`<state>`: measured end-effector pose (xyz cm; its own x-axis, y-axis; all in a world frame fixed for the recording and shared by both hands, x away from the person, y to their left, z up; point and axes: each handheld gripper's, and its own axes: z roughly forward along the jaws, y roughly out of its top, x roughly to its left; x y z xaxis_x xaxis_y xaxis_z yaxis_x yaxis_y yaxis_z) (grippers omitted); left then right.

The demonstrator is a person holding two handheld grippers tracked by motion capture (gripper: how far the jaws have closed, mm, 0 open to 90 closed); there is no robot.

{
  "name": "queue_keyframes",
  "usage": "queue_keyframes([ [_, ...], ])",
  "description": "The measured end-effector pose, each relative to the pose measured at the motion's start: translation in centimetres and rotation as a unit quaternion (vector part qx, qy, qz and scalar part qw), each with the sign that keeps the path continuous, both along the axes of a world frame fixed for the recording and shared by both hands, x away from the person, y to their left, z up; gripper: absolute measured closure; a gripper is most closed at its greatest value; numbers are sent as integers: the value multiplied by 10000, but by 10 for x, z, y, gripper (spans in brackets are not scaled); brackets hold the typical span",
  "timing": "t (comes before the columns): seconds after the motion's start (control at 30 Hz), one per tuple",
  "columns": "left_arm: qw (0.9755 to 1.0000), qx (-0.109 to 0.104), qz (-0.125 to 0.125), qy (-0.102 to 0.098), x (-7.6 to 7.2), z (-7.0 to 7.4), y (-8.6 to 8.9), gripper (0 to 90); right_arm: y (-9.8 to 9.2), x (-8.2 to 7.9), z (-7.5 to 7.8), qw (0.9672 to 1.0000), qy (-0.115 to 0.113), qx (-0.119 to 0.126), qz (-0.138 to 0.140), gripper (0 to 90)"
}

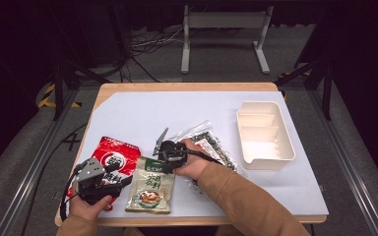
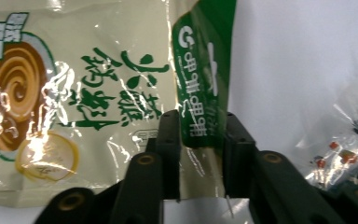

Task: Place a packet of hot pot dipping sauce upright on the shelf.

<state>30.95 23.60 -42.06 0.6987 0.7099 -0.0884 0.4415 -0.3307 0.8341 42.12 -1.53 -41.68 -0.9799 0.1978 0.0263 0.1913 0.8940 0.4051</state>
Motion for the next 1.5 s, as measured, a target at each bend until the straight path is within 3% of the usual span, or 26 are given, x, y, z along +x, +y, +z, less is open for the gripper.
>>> queue_keyframes([
  [0.03,10000,3,0,-11,0,0,0,319,-1,1,0,10000,-12,0,-65,825],
  [0.2,10000,-17,23,4,0,-1,1,318,-2,4,2,9999,-51,89,-55,891],
  [0.47,10000,-5,46,-17,0,0,1,318,-6,1,16,9997,12,261,-40,898],
  [0.67,9999,12,100,-24,1,0,3,318,-10,-5,34,9994,-7,339,-73,899],
  [0.87,9995,-136,278,56,2,0,9,319,-9,-16,53,9992,-121,394,4,900],
  [1.03,9994,-161,294,53,2,0,11,318,-10,-22,65,9990,-85,447,-22,900],
  [1.2,9994,-170,301,55,2,0,11,318,-13,-30,83,9979,-13,638,-64,900],
  [1.5,9993,-206,292,79,2,0,11,318,-19,-47,116,9954,-146,924,193,900],
])
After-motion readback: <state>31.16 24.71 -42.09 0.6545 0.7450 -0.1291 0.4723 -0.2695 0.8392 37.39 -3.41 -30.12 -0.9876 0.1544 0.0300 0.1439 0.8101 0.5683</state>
